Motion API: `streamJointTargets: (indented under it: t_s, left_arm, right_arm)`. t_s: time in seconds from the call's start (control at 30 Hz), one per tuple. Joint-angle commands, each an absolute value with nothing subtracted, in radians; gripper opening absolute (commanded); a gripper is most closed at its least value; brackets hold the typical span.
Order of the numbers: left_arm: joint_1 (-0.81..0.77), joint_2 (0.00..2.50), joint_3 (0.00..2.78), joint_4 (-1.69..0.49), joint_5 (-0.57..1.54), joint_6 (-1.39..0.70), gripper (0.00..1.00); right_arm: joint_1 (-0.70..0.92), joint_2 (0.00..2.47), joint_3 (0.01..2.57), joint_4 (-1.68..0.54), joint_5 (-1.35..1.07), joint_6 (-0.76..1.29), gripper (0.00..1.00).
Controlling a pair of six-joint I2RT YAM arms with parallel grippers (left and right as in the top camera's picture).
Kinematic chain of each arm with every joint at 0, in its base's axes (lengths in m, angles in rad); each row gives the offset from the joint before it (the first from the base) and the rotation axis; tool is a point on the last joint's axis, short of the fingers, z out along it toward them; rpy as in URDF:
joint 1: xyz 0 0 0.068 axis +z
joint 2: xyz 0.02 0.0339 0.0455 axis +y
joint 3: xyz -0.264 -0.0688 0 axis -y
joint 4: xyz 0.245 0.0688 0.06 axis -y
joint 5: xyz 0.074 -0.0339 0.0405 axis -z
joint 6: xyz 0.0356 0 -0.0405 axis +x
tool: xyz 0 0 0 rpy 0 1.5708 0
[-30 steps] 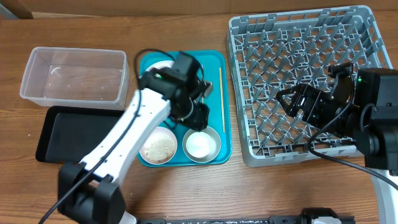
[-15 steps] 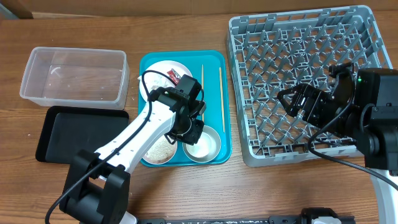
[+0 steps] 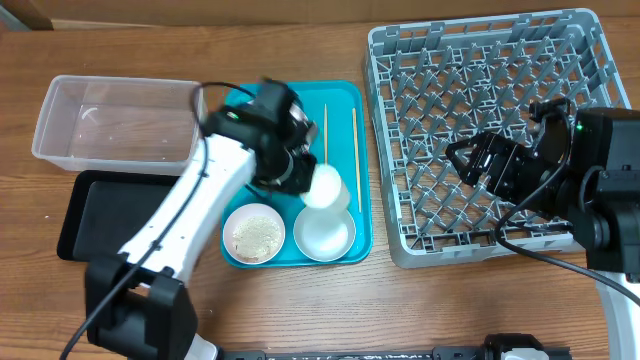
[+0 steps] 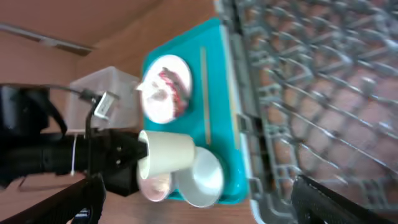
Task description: Sort waste into correct bins and load items into the dishwasher
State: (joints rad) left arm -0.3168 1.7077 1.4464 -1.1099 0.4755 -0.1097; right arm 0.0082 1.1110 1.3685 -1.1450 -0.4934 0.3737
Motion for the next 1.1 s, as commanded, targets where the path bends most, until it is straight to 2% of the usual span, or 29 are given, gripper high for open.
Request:
streamJointTargets:
  t_s: [0.0,0.1,0.4,0.6,0.73,0.9,1.07]
  left_arm:
    - [-0.142,1.686,1.499,-1.102,1.201,0.116,0.04]
    - [-0.068,1.689,1.497,-1.135,1.447,0.210,0.04]
    - [-0.056,1.688,1.497,-1.192,1.573,0.213,0.04]
    - [-0.056,1.688,1.497,-1.271,1.582,0.220,0.04]
    - [-0.056,1.688,1.497,-1.310,1.583,0.251,0.04]
    - [-0.056,1.688,1.497,-1.312,1.583,0.248,0.04]
    - [-0.056,1.688,1.497,-1.312,1.582,0.247,0.04]
  right_arm:
    - [0.014,1.103,1.387,-1.089,-0.662,0.364,0.97]
    - [0.081,1.113,1.387,-1.018,-0.801,0.308,0.96]
    - [0.419,1.253,1.387,-0.818,-0.708,0.307,0.96]
    - [0.431,1.320,1.387,-0.693,-0.719,0.305,0.99]
    - [0.431,1.338,1.387,-0.604,-0.878,0.230,0.99]
    - [0.431,1.347,1.387,-0.567,-0.908,0.231,0.99]
    - [0.432,1.360,1.387,-0.550,-0.979,0.231,0.88]
